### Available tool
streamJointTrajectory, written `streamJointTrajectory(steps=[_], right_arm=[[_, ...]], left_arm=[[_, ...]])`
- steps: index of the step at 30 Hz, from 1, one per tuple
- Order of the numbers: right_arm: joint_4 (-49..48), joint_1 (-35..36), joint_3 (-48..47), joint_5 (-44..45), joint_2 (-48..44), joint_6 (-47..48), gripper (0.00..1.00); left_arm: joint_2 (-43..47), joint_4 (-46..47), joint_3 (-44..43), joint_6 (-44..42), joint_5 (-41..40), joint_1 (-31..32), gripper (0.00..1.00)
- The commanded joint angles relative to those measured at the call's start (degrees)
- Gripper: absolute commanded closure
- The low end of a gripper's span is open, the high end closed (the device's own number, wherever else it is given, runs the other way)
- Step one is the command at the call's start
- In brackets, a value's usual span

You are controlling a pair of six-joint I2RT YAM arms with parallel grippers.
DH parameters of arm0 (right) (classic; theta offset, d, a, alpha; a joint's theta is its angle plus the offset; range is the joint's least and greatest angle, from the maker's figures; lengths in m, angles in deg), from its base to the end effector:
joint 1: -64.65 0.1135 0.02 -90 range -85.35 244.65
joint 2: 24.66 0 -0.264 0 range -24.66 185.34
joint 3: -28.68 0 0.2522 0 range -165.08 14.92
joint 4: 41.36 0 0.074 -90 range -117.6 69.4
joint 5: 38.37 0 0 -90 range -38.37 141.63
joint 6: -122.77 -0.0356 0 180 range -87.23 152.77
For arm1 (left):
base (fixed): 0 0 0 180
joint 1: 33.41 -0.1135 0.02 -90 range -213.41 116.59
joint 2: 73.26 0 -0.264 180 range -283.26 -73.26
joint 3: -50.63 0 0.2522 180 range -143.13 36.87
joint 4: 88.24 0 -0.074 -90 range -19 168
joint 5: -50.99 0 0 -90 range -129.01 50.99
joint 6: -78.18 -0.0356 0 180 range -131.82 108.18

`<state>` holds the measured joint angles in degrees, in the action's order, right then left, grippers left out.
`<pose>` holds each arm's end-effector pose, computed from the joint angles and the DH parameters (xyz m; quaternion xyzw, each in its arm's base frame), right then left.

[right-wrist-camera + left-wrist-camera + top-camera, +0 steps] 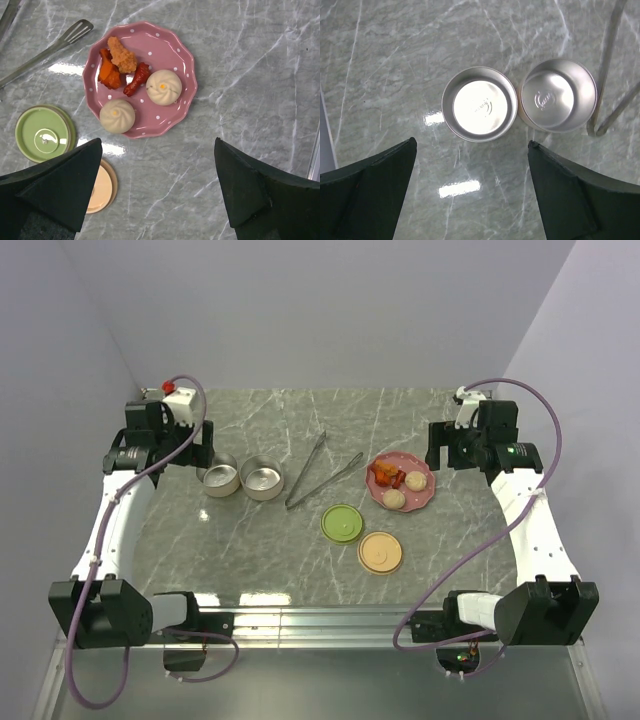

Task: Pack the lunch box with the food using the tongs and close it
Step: Grab the clamp with the left arm

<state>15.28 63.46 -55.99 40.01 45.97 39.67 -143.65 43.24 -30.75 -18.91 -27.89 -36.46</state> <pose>0.2573 0.0018 0.3500 -0.0860 0.9078 0.0643 0.4054 0.2653 0.0073 0.3439 0.0743 0.8907 -0.0477 0.4459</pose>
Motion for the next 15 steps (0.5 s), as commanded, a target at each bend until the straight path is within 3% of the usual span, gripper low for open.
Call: streamJointTrajectory(steps=[1, 7, 15], right_arm=[[-0.07, -0.39, -1.51, -0.42, -0.58, 0.13, 0.0], [0.02, -0.48, -1.33, -0.34, -0.14, 0.22, 0.0], [0.54, -0.39, -1.51, -0.51, 0.56, 0.49, 0.0]], left_arm=[[-1.41, -0.82, -5.23, -4.93, -0.39, 2.08, 0.01], [-6.68, -1.8, -11.12, -7.93, -0.39, 10.59, 0.01], [-20.3, -4.35, -21.14, -5.65, 1.63, 24.22, 0.0]])
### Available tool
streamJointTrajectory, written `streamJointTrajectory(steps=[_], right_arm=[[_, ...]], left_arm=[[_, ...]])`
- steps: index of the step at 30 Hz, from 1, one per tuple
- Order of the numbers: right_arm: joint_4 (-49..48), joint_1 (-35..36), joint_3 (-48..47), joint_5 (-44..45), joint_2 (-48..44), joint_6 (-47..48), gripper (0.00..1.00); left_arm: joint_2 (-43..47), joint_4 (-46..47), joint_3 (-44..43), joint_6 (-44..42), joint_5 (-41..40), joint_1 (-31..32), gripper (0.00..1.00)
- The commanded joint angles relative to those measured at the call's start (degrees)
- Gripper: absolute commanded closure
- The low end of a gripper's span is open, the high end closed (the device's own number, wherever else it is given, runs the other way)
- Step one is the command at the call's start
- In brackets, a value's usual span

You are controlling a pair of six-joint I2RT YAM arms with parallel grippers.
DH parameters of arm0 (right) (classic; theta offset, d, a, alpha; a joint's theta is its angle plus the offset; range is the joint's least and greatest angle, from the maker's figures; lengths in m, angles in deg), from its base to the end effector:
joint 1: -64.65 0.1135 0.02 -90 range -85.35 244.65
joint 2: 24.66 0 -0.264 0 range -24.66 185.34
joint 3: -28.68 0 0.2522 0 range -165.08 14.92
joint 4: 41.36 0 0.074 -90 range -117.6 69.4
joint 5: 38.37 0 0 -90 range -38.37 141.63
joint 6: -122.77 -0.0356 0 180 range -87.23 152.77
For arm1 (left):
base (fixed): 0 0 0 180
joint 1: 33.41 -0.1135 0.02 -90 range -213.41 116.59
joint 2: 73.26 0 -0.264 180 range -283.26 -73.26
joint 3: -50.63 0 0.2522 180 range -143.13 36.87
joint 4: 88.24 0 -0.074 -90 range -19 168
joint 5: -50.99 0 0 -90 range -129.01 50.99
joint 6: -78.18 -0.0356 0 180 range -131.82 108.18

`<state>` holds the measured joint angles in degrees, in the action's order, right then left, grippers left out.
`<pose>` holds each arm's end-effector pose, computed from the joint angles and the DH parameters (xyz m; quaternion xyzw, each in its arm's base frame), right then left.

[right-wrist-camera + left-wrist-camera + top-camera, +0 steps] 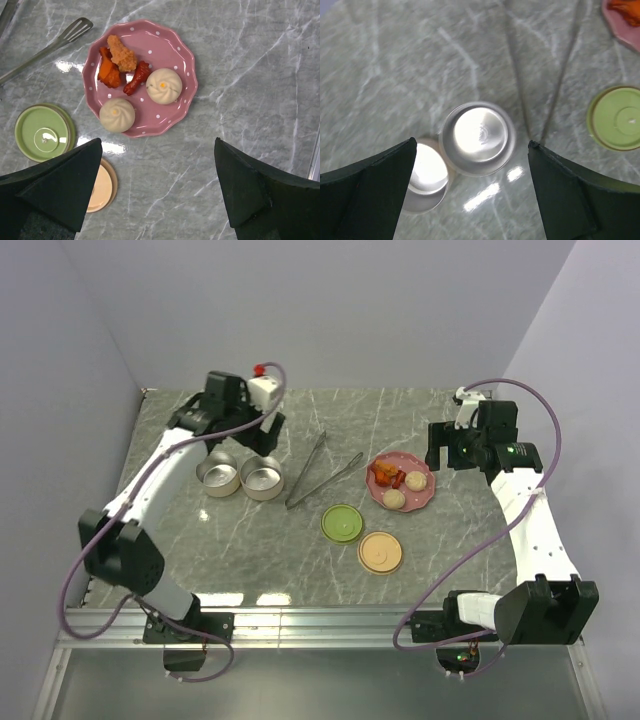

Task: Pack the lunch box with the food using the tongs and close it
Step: Grab the clamp with the left arm

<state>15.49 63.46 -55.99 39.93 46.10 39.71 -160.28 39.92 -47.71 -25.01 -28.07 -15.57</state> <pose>0.2576 0.0019 0.3492 -0.0864 0.9089 0.0651 0.4028 0.3181 -0.1095 0.3559 0.2803 0.8605 -0.1034 0.4127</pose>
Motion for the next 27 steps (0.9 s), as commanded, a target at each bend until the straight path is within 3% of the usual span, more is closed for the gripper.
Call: streamJointTrajectory(steps=[1, 8, 13, 27], right_arm=[[0.33, -0.48, -1.59, -0.42, 0.69, 0.44, 0.0], [0.42, -0.39, -1.42, 0.01, 1.22, 0.62, 0.0], [0.59, -0.39, -1.24, -0.6, 1.75, 0.62, 0.0], [0.41, -0.39, -0.45, -0.42, 1.66, 0.71, 0.0]], left_arm=[[-5.07, -1.03, -6.11, 1.14, 1.63, 4.38, 0.01], [-17.64, -2.43, -13.51, 3.52, 0.58, 11.94, 0.01], [-26.25, -5.76, -18.43, 4.75, 1.27, 13.62, 0.01], [-33.65, -10.25, -17.47, 2.03, 5.14, 13.62, 0.01]])
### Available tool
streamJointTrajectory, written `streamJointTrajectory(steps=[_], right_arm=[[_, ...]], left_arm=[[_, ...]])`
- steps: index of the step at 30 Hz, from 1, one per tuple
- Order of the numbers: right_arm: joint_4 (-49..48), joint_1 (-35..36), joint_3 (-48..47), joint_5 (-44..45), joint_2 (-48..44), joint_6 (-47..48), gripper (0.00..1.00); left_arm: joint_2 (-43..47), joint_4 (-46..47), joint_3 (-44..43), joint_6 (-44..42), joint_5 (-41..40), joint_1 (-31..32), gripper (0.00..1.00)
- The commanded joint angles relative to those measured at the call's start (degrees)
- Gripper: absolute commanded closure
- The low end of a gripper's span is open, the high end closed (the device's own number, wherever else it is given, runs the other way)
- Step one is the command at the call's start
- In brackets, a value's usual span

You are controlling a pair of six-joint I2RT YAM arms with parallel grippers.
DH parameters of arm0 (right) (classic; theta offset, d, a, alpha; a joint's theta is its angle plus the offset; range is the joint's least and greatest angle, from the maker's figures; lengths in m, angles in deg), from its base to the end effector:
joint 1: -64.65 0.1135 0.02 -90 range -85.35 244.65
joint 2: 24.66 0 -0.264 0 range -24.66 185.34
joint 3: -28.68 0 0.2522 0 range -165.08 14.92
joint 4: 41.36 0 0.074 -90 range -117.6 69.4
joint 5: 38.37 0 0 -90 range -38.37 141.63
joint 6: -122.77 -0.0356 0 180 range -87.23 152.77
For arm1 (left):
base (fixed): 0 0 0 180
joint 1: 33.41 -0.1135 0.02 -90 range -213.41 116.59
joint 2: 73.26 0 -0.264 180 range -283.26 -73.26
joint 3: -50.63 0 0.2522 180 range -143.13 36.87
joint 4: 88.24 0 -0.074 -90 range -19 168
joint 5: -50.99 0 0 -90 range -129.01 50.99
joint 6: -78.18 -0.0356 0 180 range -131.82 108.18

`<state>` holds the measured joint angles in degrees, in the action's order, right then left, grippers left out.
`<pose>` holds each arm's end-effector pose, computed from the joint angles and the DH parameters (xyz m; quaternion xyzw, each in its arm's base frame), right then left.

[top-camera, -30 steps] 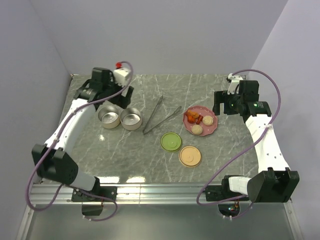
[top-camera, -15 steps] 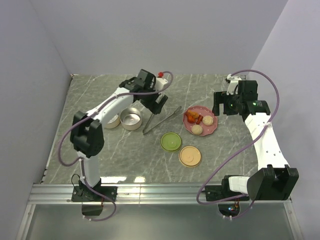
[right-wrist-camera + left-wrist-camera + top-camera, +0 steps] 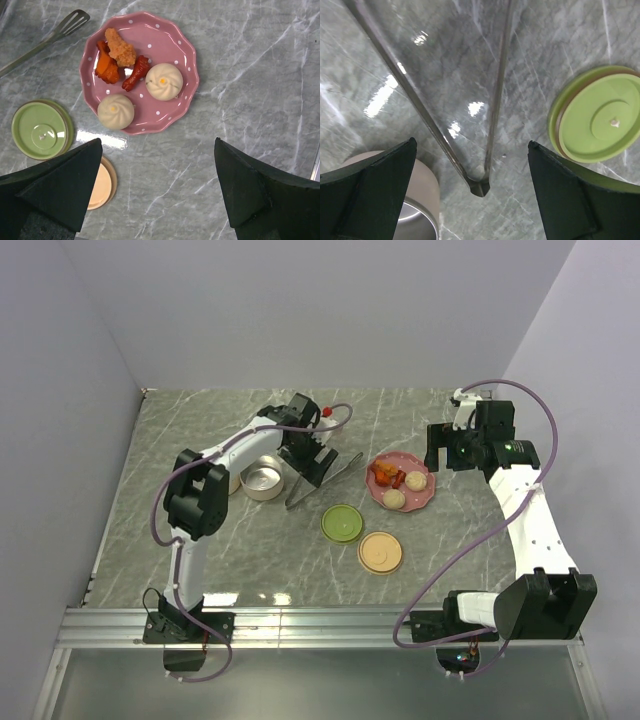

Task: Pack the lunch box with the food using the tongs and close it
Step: Grab the clamp with the left arm

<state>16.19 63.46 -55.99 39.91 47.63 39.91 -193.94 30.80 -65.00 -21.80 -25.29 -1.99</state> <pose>0.2629 0.0018 0.3419 -0.0866 0.9164 0.0666 0.3852 0.3797 -0.2418 0.2191 0.3665 0.8997 -0.1532 0.1810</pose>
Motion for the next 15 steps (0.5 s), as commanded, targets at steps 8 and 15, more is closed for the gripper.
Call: streamJointTrajectory(steps=[8, 15], right_arm=[[-0.2, -0.39, -0.98, -0.49, 0.57, 0.51, 0.0], [-0.02, -0.39, -1.42, -0.84, 1.01, 0.51, 0.0]], left_arm=[[-1.04, 0.18, 2.01, -0.66, 0.97, 0.05, 0.01], [0.53, 8.96, 9.04, 1.18, -4.83, 1.27, 0.01]])
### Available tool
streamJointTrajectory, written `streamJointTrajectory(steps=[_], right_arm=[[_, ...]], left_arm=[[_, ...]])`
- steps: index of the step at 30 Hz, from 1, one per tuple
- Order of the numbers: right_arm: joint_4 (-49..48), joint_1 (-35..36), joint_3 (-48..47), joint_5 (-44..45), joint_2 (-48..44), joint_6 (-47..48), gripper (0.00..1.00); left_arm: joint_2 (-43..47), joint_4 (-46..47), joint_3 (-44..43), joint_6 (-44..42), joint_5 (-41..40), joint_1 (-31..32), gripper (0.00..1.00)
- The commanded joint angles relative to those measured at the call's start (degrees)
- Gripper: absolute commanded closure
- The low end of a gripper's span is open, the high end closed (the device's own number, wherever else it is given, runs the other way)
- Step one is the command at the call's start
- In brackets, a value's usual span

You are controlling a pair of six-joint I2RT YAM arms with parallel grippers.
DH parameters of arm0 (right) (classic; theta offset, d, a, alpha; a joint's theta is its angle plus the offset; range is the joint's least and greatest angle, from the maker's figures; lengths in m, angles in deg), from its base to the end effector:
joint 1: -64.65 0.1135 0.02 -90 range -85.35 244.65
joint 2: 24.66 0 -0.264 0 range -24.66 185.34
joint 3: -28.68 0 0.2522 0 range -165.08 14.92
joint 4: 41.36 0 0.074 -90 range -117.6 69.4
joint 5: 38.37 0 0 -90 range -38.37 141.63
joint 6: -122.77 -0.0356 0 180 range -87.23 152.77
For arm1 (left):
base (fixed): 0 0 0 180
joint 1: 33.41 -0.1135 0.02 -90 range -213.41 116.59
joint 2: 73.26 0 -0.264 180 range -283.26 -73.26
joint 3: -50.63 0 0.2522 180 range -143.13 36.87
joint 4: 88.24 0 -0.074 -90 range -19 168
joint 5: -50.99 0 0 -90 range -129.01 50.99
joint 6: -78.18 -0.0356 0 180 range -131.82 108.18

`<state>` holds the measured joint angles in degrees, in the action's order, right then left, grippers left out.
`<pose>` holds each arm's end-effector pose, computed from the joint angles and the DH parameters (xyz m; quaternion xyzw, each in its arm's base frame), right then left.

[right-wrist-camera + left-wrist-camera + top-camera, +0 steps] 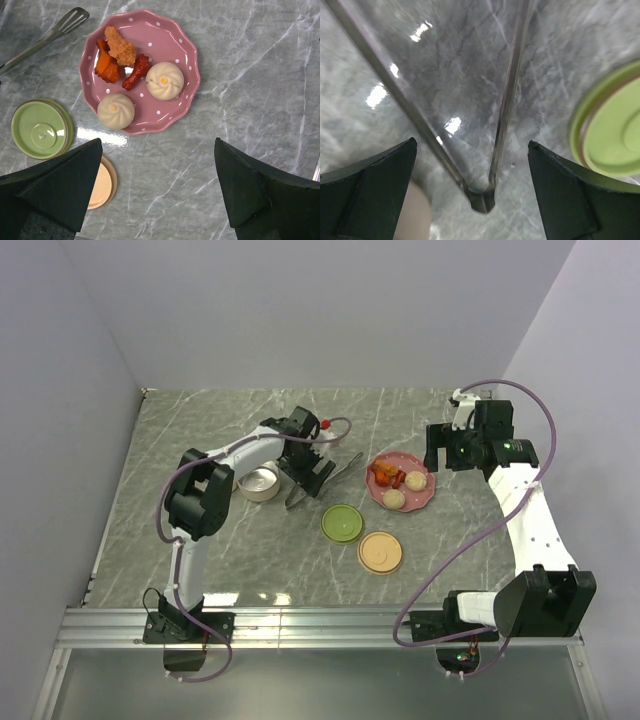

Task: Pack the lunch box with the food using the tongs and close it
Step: Grab the clamp with the left arm

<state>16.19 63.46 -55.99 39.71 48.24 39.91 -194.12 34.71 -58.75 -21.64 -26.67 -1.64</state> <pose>0.2653 0.0018 0.3393 -0.0869 0.9182 0.0688 0.3803 0.3721 -0.2394 0.1887 0.3655 0.9061 -0.1389 0.1617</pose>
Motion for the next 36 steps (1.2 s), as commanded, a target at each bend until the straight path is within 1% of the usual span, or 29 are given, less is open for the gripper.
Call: streamJointTrajectory(steps=[1, 8, 9, 12, 19, 26, 32, 35, 36], right_arm=[[-0.11, -0.48, -1.42, -0.73, 0.48, 0.6, 0.0], [-0.28, -0.39, -1.16, -0.38, 0.57, 0.6, 0.0], [-0.2, -0.39, -1.16, -0.29, 0.49, 0.69, 0.0], [-0.64, -0.39, -0.8, -0.03, 0.31, 0.69, 0.0], [-0.72, -0.39, -0.28, 0.76, -0.13, 1.04, 0.0], [-0.99, -0.3, 0.34, 1.11, -0.66, 1.3, 0.0], [-0.99, -0.39, 0.51, 0.32, -1.09, 1.56, 0.0], [-0.9, -0.48, 0.25, -0.29, -1.62, 1.83, 0.0], [-0.81, -0.39, -0.01, -0.29, -1.62, 2.09, 0.0]], left_arm=[[1.23, 6.1, 3.58, 1.38, -3.55, 1.19, 0.01], [1.76, 13.75, 9.47, 2.88, -4.16, 1.72, 0.01], [2.38, 16.45, 10.26, 3.14, -4.25, 1.8, 0.02], [3.17, 20.51, 12.55, 3.32, -3.81, 1.98, 0.05], [2.38, 25.35, 15.62, 4.55, -6.63, 2.77, 0.12], [2.64, 25.8, 18.97, 3.23, -8.47, 4.35, 0.13], [2.73, 25.36, 19.5, 2.71, -10.05, 5.76, 0.16], [3.0, 23.43, 18.27, 3.14, -9.97, 5.85, 0.21], [3.52, 22.9, 17.92, 3.14, -9.79, 5.85, 0.24]])
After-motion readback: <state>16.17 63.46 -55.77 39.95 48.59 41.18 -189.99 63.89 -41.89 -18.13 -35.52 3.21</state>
